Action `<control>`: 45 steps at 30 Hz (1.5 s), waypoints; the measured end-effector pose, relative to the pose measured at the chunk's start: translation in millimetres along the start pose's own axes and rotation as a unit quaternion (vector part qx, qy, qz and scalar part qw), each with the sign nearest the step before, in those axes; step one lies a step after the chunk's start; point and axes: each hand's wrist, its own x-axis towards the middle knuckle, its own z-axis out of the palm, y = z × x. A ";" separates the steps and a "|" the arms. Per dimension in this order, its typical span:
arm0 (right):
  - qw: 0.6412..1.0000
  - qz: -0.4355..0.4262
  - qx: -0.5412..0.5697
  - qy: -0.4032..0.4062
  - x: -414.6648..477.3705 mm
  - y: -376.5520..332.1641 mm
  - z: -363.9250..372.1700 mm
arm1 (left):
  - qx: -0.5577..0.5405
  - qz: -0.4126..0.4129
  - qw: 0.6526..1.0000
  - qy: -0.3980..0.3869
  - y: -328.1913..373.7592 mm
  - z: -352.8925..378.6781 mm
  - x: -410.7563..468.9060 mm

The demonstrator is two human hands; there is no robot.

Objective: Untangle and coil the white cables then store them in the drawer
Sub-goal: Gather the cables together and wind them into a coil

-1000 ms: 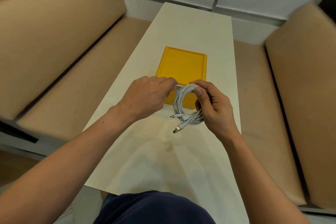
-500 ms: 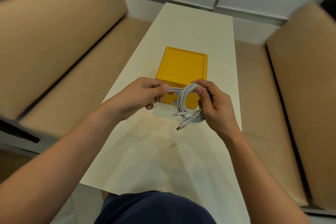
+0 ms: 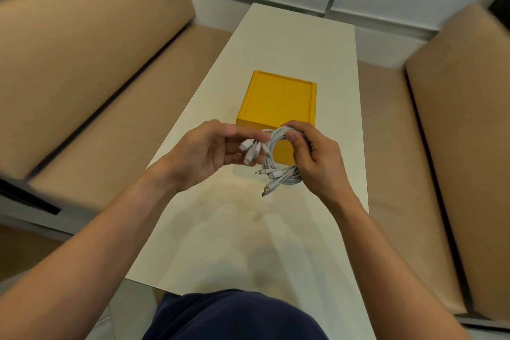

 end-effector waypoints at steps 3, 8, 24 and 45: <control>1.000 0.014 0.011 0.002 3.1 -0.2 1.3 | 0.148 0.042 0.988 -0.004 -2.3 1.7 -0.3; 1.000 0.020 0.015 -0.006 2.6 -2.5 0.1 | 0.406 0.128 0.905 0.018 -8.7 9.9 1.9; 0.991 0.081 0.102 -0.007 0.9 -12.7 -4.7 | 0.667 0.271 0.691 0.066 -17.0 31.1 10.9; 0.983 0.104 0.143 -0.043 -15.3 -15.7 1.7 | 0.744 0.346 0.561 -0.115 0.3 8.6 18.7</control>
